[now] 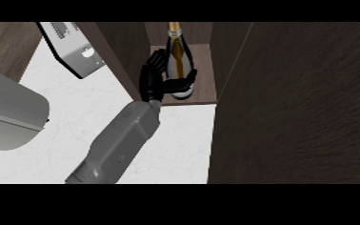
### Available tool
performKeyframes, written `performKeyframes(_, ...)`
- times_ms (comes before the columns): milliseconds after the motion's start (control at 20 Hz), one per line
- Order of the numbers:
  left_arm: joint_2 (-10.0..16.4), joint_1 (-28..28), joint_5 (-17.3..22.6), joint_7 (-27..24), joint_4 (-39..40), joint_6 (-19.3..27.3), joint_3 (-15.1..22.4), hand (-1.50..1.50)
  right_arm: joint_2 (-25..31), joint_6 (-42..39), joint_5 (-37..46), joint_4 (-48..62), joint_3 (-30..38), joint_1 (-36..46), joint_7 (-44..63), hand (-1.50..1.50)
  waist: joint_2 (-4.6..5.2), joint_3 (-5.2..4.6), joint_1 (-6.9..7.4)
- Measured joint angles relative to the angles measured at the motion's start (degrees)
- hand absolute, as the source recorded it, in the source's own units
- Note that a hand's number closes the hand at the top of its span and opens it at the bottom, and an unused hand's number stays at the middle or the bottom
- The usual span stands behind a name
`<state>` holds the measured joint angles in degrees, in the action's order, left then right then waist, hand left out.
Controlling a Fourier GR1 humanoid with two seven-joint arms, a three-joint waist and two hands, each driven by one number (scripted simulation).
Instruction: Pick up the wine, place it into the cabinet and close the cabinet
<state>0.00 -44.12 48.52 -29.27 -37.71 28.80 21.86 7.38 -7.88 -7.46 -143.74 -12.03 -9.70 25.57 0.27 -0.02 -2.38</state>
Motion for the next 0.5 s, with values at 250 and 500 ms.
performKeyframes(250, -0.01, -4.58, 1.26, 0.38, 5.66, -0.32, -1.52, 1.50, -0.51, -0.84, -0.03, 0.27, -0.24, -0.68, -0.86, -1.50, 0.21, -0.03, -0.05)
performKeyframes(500, 0.18, -9.23, 1.05, 1.40, 11.03, 0.08, -2.99, 1.50, -0.92, -1.07, -0.08, 0.40, -0.41, -0.40, -0.61, -1.50, 0.45, -0.06, -0.03)
